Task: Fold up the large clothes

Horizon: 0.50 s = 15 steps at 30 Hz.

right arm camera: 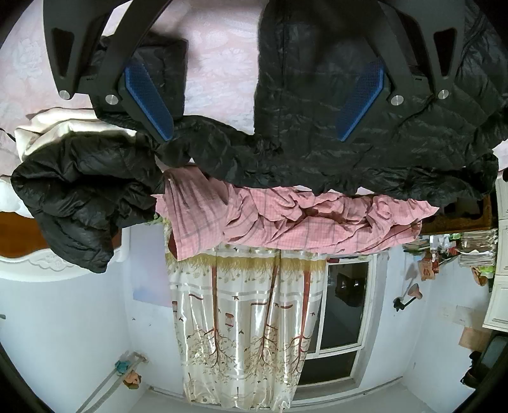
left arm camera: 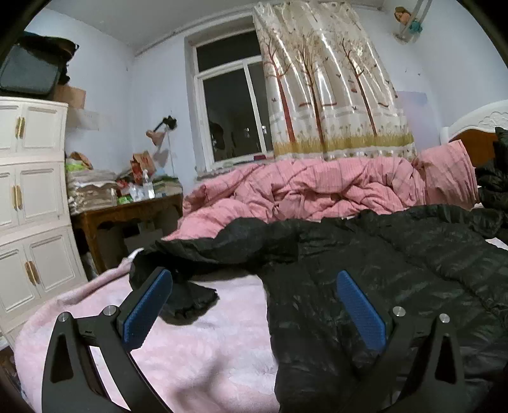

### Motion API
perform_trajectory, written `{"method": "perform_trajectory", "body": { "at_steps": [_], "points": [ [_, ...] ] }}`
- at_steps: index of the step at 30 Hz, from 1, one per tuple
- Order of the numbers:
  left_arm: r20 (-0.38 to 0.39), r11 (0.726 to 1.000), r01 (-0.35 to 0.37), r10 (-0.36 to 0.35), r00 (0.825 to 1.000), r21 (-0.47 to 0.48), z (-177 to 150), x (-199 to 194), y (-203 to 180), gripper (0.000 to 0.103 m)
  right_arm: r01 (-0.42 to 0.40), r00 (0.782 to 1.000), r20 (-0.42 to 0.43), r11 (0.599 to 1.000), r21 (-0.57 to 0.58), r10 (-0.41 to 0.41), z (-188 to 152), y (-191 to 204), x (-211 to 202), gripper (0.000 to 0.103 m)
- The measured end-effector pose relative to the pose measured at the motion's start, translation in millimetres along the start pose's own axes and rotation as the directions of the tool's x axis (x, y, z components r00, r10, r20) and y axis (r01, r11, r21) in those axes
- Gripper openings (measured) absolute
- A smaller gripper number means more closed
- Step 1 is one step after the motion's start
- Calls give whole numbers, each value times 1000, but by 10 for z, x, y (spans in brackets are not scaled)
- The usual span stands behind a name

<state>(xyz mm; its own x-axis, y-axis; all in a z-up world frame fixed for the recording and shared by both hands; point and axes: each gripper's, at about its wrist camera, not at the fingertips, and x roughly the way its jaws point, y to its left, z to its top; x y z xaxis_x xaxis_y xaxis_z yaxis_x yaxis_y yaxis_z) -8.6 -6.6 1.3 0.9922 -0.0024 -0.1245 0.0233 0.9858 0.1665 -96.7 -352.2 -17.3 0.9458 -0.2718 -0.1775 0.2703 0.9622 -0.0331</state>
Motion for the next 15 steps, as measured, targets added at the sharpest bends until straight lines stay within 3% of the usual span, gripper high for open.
{"method": "perform_trajectory", "body": {
  "at_steps": [7,15],
  "points": [
    [11,1000,0,0,1000,11,-7,-36,-4,103,-49,998,-40,999,4,49,4,-6,32,103],
    [44,999,-38,38,998,12,11,-98,2,103,-23,999,-29,1000,6,23,-11,12,14,103]
  ]
}}
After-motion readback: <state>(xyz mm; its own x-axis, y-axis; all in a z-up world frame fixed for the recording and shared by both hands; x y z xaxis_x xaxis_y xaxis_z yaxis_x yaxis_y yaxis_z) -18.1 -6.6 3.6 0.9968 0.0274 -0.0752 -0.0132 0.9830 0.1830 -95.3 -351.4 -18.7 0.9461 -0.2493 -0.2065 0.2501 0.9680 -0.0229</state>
